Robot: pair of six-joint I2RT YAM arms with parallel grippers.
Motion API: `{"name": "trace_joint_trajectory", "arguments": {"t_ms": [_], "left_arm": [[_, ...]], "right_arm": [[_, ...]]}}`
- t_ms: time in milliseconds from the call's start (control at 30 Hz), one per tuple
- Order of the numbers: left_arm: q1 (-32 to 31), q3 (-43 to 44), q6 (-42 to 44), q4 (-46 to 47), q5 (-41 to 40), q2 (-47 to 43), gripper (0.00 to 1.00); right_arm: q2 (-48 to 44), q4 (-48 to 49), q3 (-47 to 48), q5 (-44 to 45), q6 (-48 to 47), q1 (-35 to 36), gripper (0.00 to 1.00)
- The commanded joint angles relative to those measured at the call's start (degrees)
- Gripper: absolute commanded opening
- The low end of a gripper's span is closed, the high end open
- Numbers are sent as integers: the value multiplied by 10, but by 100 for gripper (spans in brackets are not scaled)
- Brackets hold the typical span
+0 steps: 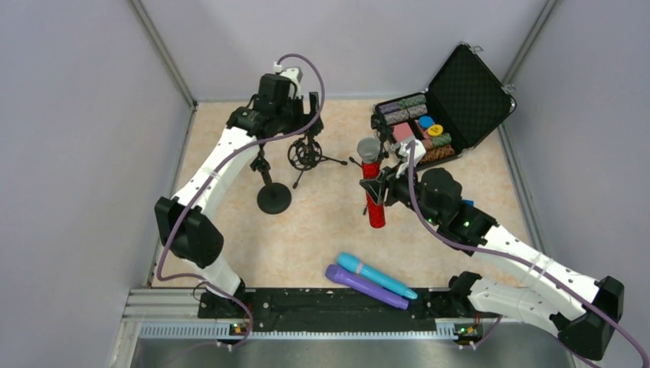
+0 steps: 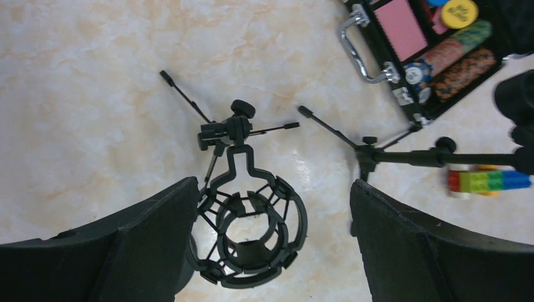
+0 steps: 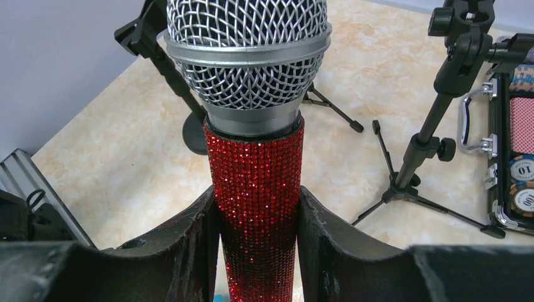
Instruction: Attach the microphones to the stand
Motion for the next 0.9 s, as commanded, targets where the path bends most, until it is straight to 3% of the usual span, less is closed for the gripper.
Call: {"name": "trace_joint_trajectory", "arguments": {"t_ms": [0,400,600,700,867], "left_arm": [[-33,57,43,-40,-125,37,94],[-41,99,45,-71,-150,134,86],[-42,99,52,-81,-138,151,73],[-42,100,57,-88,-141,157,62],[-43,112,62,-104,-130,162,25]], "right_arm": [[-6,3,37,-5,5,-5,0],[3,-5,34,5,6,-5,0],[9,-7,33,10,6,-5,0],[11,-7,35,10,5,-6,0],[14,-7,35,10,7,-6,0]]}}
